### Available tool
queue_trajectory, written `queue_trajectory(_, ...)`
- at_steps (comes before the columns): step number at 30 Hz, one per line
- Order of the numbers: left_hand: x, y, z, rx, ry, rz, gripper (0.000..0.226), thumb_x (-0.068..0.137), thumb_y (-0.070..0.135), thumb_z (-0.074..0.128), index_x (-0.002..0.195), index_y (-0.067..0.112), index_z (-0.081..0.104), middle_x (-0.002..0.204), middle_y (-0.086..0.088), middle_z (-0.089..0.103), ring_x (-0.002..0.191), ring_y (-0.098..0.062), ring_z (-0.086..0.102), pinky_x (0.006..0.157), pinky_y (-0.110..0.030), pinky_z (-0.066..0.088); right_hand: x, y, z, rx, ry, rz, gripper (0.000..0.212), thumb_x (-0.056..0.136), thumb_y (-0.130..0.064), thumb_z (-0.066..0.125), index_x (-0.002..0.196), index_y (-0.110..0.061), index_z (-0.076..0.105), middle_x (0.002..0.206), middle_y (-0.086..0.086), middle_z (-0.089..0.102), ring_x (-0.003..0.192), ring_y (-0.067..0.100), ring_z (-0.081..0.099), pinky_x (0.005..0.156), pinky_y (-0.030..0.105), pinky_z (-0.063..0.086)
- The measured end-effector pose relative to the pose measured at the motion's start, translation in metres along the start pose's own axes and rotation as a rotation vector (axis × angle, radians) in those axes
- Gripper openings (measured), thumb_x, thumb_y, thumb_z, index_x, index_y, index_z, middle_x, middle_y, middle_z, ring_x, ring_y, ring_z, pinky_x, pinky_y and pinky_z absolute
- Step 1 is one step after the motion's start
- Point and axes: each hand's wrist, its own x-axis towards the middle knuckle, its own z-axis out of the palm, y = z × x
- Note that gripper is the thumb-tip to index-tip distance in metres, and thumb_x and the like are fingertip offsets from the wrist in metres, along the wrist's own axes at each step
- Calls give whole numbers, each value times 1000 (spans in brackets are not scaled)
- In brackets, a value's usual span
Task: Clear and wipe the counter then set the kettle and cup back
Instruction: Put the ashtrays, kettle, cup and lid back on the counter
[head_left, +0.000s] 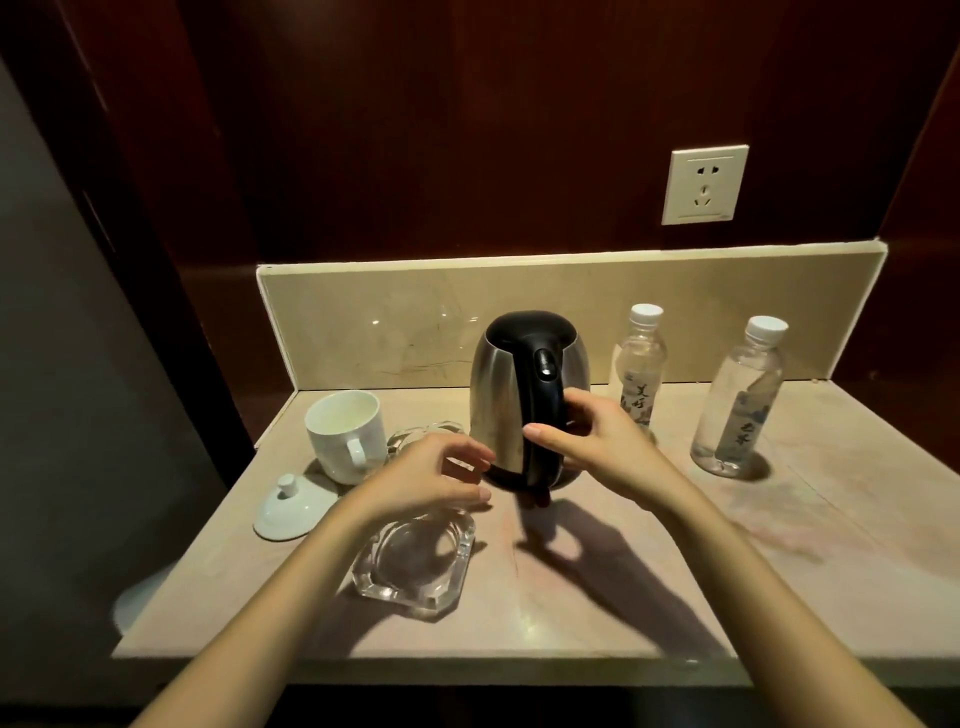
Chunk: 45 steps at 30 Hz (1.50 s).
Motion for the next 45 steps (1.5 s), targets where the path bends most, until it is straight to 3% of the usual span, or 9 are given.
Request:
queue_trajectory(5,5,13,24,206,-7,-73,26,76,15,79,96,22,64,97,2,68,85,-11,70,77,-27,57,-10,14,-27,-35,-36,1,22,80,-34,73,95,-19,66,88,-5,70,83,6,68,75,25,55)
queue_trajectory(12,6,60,72,731,-84,-175,29,75,35,73,100,21,68,94,6,72,86,-10,65,69,-22,47,-29,37,-130,-166,-35,11,7,81,-24,74,84,-18,72,80,-2,73,79,10,68,79,35,57)
queue_trajectory(16,35,103,118,591,-8,-175,41,77,39,74,112,20,65,99,6,72,87,-9,65,75,-20,47,-36,42,-192,-176,55,-25,7,80,-23,73,77,-17,72,73,0,72,71,10,66,67,24,52)
queue_trajectory(20,76,131,141,581,231,-173,60,80,37,70,130,16,47,115,-5,64,103,-25,62,89,-36,49,-36,60,-224,-317,117,59,18,77,-36,75,77,-19,71,67,-6,69,66,4,63,61,19,46)
queue_trajectory(24,102,155,140,594,372,-79,84,79,29,73,145,15,22,132,-9,53,118,-30,54,94,-39,43,-29,78,-230,-359,140,138,41,71,-49,76,98,-23,62,87,-9,66,82,10,64,76,31,52)
queue_trajectory(28,128,171,114,451,463,-72,104,74,31,79,151,14,11,148,-10,39,133,-24,41,108,-39,35,-16,75,-227,-355,119,116,65,72,-47,77,124,-24,47,112,-9,55,99,10,57,79,27,47)
queue_trajectory(32,146,173,101,299,368,-106,83,81,22,73,147,15,23,140,-12,49,123,-24,51,99,-33,42,-4,73,-215,-335,85,82,74,69,-47,79,129,-25,41,121,-9,49,107,8,51,84,26,42)
queue_trajectory(36,154,162,100,254,356,-67,55,84,20,70,130,15,40,126,-9,59,112,-21,56,93,-34,46,3,80,-203,-414,123,26,56,70,-39,80,111,-22,46,115,-4,52,105,13,51,85,29,42)
queue_trajectory(45,189,173,116,312,292,50,46,82,26,73,115,18,43,117,-7,62,103,-23,59,89,-42,51,11,90,-236,-396,161,66,50,72,-25,82,112,-15,54,113,1,62,102,15,59,82,27,44)
